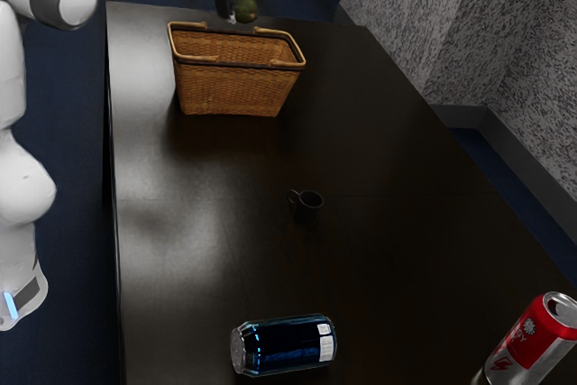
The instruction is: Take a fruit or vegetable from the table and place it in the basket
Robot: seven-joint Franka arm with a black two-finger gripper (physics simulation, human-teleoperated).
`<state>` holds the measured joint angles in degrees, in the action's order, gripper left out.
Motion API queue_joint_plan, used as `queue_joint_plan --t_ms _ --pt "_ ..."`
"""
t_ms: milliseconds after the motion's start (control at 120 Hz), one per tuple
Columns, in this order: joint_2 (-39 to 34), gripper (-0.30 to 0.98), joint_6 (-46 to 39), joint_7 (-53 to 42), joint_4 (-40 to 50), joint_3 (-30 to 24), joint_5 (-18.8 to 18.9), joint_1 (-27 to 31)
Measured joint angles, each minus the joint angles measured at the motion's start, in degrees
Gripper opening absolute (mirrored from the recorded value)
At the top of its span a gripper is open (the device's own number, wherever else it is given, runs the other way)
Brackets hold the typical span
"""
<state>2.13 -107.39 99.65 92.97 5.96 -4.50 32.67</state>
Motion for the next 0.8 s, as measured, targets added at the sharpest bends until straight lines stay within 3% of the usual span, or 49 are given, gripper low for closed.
queue_joint_plan --t_ms 117,217,483,800 --pt "0.09 0.10 0.00 -1.37 -0.09 1.26 0.01 -10.32" --pt "0.52 0.10 -0.02 -2.43 -0.54 1.91 0.05 -14.03" --pt "2.08 0.10 -0.03 -4.75 -2.28 2.25 0.07 -2.66" --pt "2.72 0.10 -0.13 -6.49 -2.61 2.43 0.05 -5.55"
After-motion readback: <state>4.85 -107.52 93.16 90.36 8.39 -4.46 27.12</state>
